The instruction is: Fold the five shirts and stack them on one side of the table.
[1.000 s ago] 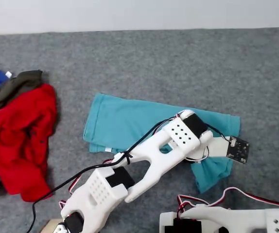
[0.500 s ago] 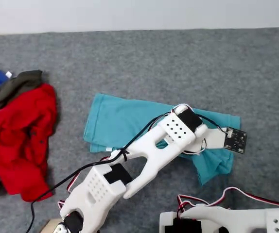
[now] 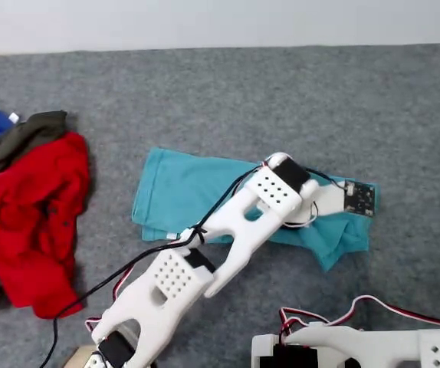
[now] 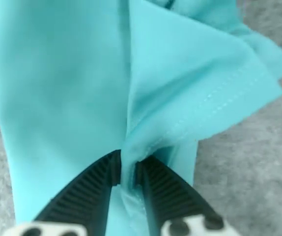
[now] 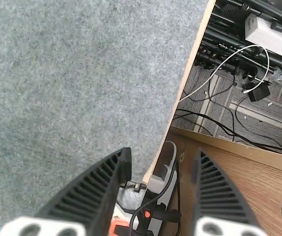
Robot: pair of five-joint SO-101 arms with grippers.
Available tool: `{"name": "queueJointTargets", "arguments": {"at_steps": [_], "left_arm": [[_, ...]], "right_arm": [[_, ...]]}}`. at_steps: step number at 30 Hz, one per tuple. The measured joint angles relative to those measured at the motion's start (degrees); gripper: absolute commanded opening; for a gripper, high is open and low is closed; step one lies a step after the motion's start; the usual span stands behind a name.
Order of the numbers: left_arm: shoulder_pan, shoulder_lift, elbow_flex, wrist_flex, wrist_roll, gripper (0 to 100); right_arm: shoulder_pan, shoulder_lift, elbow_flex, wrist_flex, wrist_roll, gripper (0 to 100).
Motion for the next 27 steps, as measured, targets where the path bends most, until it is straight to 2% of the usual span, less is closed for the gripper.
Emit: {"name": "queueJointTargets", "arguments": {"at_steps": [5, 13, 20, 27], "left_arm": [[-0.7, 7.74, -11.69, 5.36, 0.18, 2], [-2.11, 14.42, -23.82, 8.79, 7.21, 22], [-3.43, 14.51, -29.36, 9.14, 11.78, 23], [-3.52, 13.71, -29.54, 9.14, 14.42, 23]], "right_arm": [[0.0, 0.0, 0.0, 0.0, 0.0, 21.2], [0.0, 0.0, 0.0, 0.0, 0.0, 21.2], [0.0, 0.0, 0.0, 0.0, 0.0, 21.2], [0.0, 0.0, 0.0, 0.0, 0.0, 21.2]]}}
